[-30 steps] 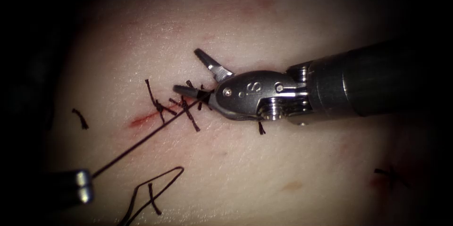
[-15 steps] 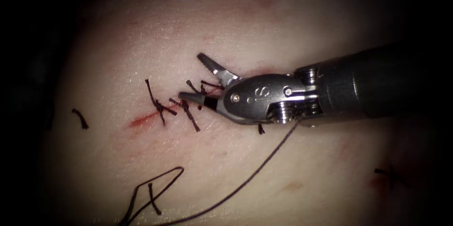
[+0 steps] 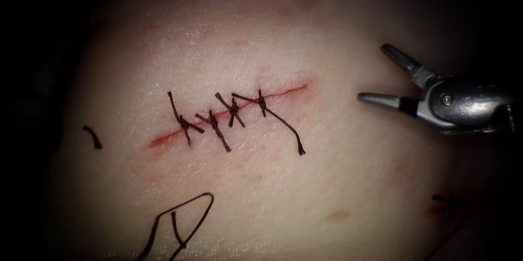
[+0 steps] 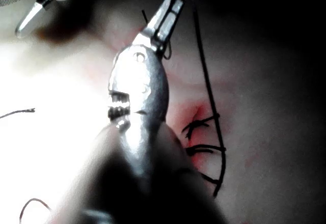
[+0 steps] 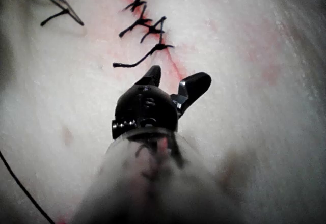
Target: Wound Closure
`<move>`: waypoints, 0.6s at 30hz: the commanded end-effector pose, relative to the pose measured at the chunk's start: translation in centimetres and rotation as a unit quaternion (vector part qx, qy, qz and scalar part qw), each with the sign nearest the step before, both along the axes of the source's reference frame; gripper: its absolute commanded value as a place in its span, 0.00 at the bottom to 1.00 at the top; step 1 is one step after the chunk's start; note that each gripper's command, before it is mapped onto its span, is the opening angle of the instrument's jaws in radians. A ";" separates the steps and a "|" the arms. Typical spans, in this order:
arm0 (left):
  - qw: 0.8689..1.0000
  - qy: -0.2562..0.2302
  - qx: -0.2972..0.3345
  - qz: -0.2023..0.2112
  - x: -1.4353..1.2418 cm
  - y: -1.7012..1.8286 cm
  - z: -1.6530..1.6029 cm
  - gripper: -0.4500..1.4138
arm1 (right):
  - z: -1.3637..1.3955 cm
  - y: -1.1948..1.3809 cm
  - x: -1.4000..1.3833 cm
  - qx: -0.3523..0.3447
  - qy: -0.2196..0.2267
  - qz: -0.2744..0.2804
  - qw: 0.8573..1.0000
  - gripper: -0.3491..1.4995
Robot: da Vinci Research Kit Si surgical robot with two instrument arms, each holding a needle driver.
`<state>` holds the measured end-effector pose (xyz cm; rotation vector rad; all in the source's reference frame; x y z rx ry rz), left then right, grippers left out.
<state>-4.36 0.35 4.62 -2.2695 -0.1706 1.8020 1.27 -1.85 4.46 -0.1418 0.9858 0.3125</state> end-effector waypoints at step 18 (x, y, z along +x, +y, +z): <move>0.985 0.080 0.150 -0.020 -0.46 0.90 1.80 0.73 | 0.15 -0.16 0.31 -0.009 0.001 0.013 1.000 0.90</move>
